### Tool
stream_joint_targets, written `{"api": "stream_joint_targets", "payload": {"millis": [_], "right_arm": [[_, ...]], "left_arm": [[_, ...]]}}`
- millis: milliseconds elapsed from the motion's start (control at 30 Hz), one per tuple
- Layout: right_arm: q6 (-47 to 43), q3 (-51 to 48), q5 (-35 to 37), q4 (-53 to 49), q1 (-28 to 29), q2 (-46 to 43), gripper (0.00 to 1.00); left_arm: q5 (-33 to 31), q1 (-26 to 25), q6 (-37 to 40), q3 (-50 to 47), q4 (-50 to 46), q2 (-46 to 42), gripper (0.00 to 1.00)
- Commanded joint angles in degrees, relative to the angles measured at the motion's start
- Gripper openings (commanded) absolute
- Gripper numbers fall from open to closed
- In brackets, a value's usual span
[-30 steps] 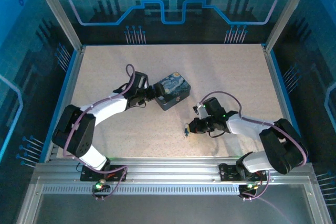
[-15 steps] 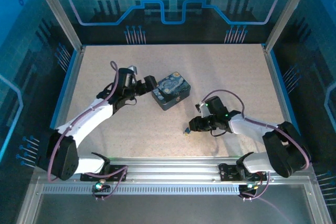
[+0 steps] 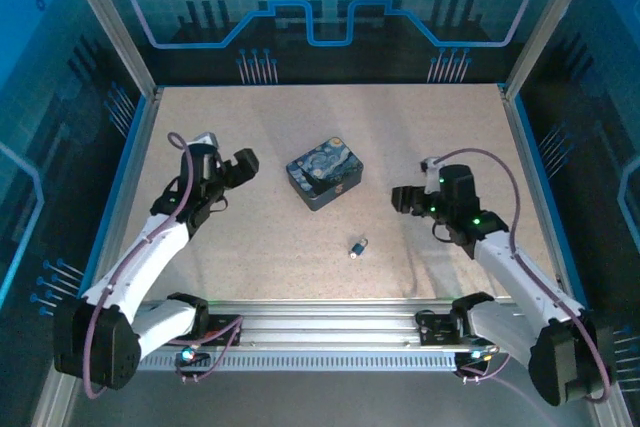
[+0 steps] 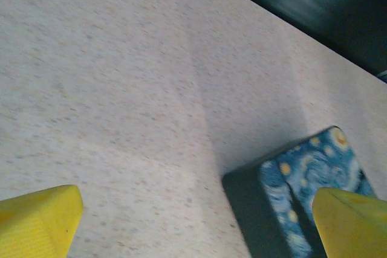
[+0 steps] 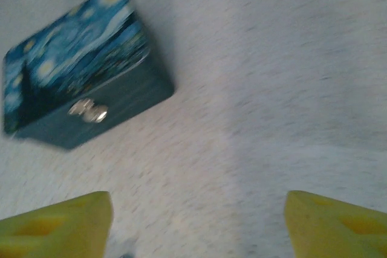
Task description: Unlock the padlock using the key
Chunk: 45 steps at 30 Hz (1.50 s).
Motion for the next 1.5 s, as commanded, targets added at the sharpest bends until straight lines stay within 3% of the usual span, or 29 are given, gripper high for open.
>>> {"api": "stream_joint_targets", "payload": {"millis": [0,100,333,667,900,1000,1200,1467], "right_arm": [[-4.4,-3.0,7.5,4.1,-4.5,-2.2,0.89],[-6.3,-7.1,9.3,11.7,-8.4,-1.9,1.00],[-12.2,-12.6,6.0,32.9,-12.4,4.3,1.00],[-16.8,-14.6,0.0,55.7,-13.4,20.4,1.00],[-18.4,-13.4,-3.4,62.3,-13.1,30.5,1.00],[-18.8,-9.7,-0.6,54.6,-11.9,30.4,1.00],[-19.1,-9.5,1.0,54.4,-11.1,30.6,1.00],[-19.4,-9.6,2.0,54.6,-10.5,30.6,1.00]], "left_arm": [[-6.3,1.1,7.5,-4.2,4.0,-2.7,0.99],[-9.0,1.3,12.1,-9.3,11.3,-4.0,0.99],[-14.1,1.6,20.3,-17.3,25.7,-2.3,0.99],[-9.6,4.0,25.2,-21.6,39.4,6.2,0.99],[-3.7,5.7,28.2,-23.4,51.1,13.1,0.99],[-2.0,6.0,30.4,-23.8,57.1,16.1,0.99],[1.3,8.7,30.4,-25.8,74.2,28.2,0.99],[2.7,9.9,29.0,-21.3,64.2,27.8,0.99]]}}
